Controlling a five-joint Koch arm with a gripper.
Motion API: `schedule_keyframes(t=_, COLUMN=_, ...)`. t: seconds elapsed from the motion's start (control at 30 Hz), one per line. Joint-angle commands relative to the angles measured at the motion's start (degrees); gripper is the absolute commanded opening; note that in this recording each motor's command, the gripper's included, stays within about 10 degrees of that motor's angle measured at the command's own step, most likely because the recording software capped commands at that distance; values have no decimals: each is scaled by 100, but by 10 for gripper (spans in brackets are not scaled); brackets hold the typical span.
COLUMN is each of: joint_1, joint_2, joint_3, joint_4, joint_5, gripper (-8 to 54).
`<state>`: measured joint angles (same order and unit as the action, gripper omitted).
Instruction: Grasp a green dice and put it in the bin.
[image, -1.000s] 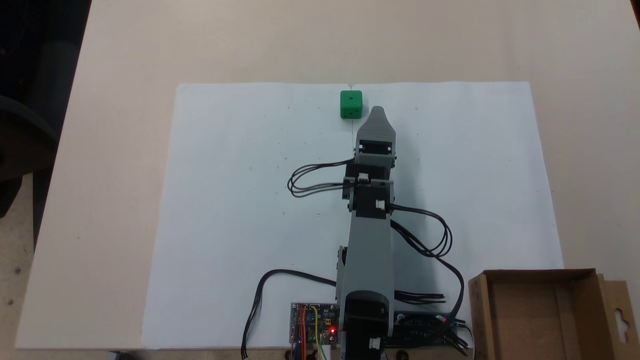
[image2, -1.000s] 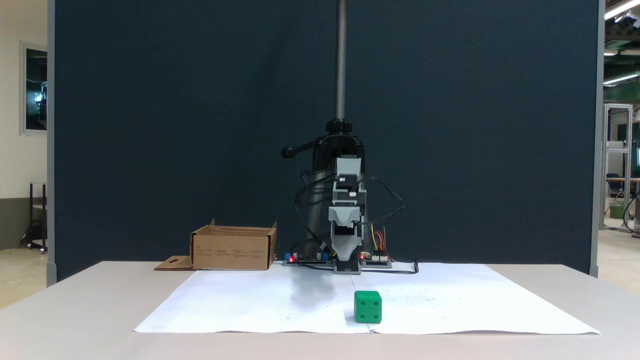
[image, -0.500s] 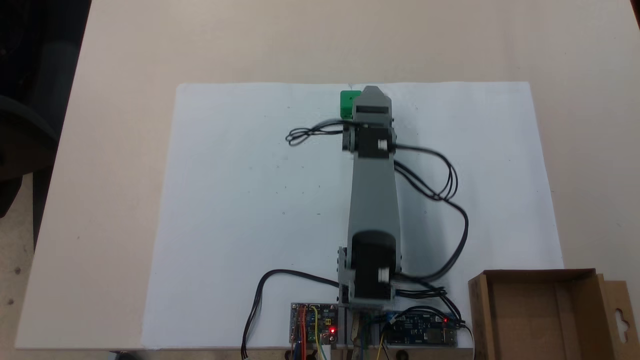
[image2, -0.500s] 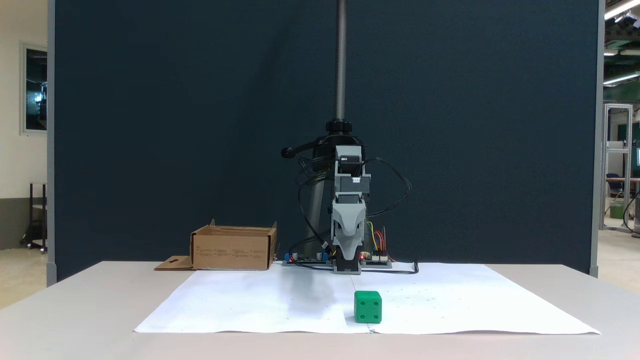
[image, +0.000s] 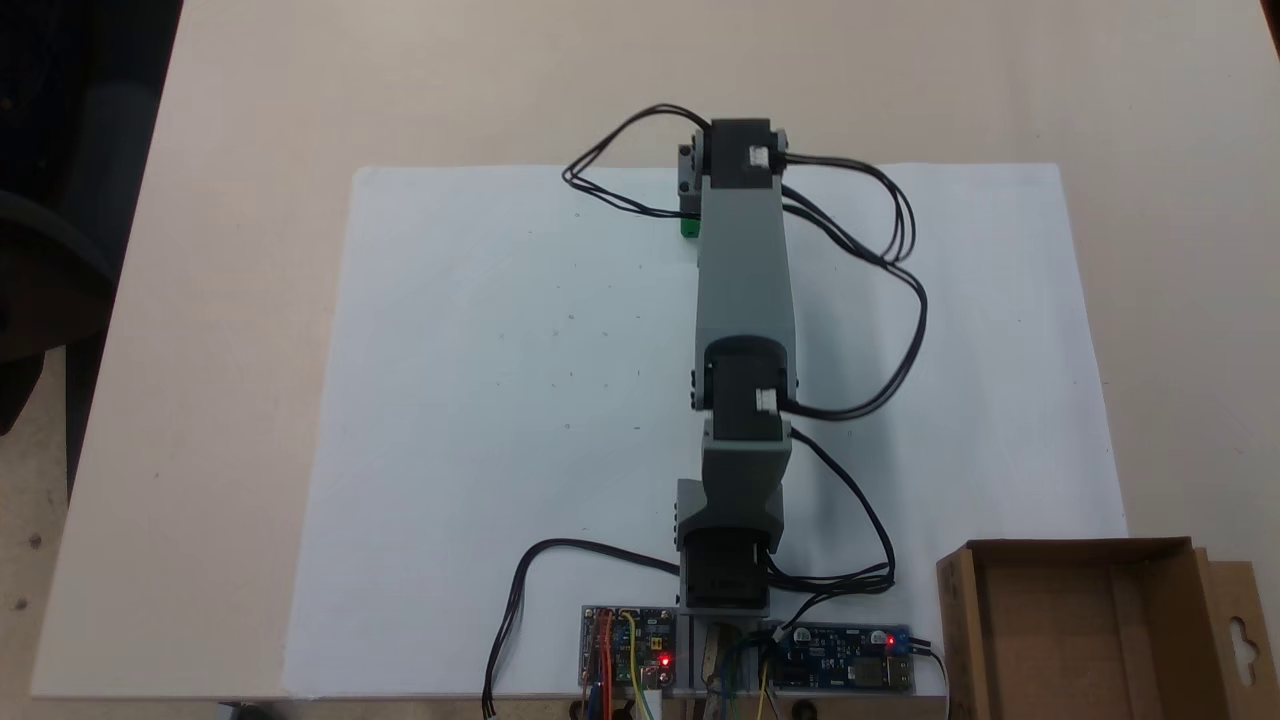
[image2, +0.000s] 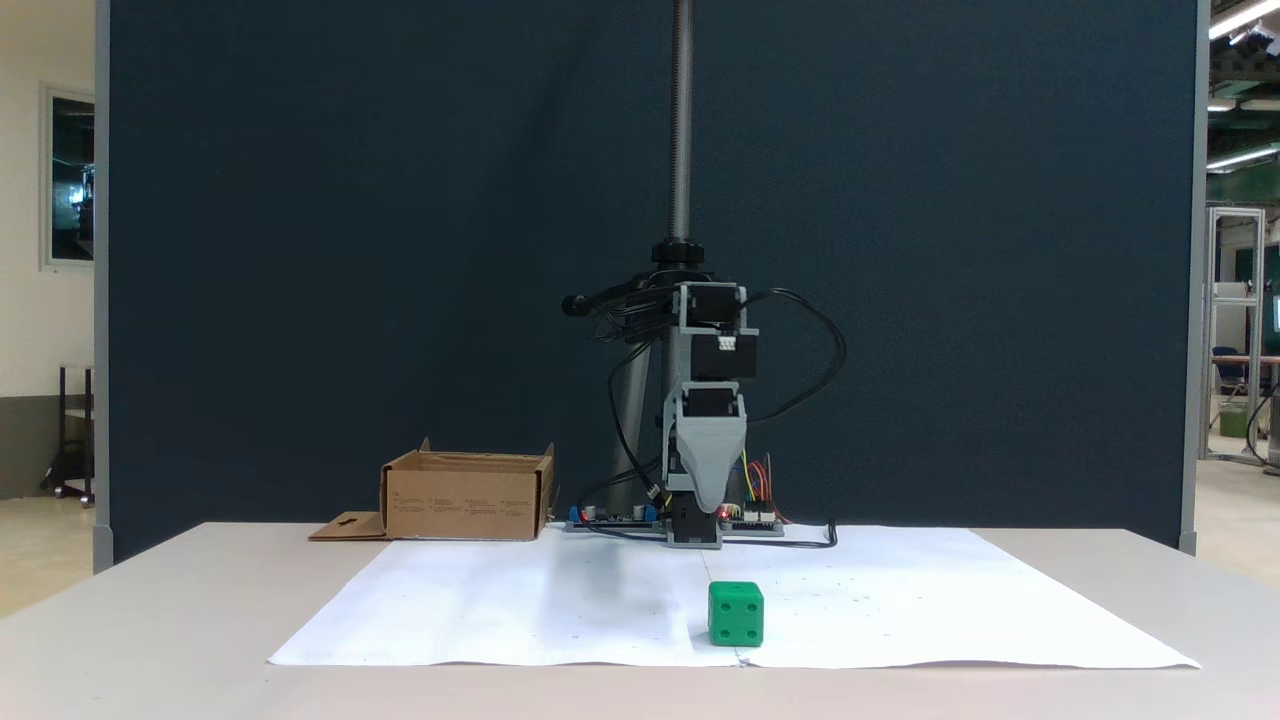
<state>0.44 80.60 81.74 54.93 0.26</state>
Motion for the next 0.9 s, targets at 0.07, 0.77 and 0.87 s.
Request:
schedule_keyframes(t=0.07, joint_1=-202, joint_2=-185, joint_3=-677, joint_4=633, joint_5=475, gripper=416)
schedule_keyframes(t=0.77, joint_1=-448, joint_2=-2364, joint_3=-3103, joint_4=738, joint_5=896, gripper=415)
schedule_keyframes(t=0.87, joint_1=-448, joint_2=-2479, joint_3=-3138, joint_4=738, joint_5=896, gripper=415)
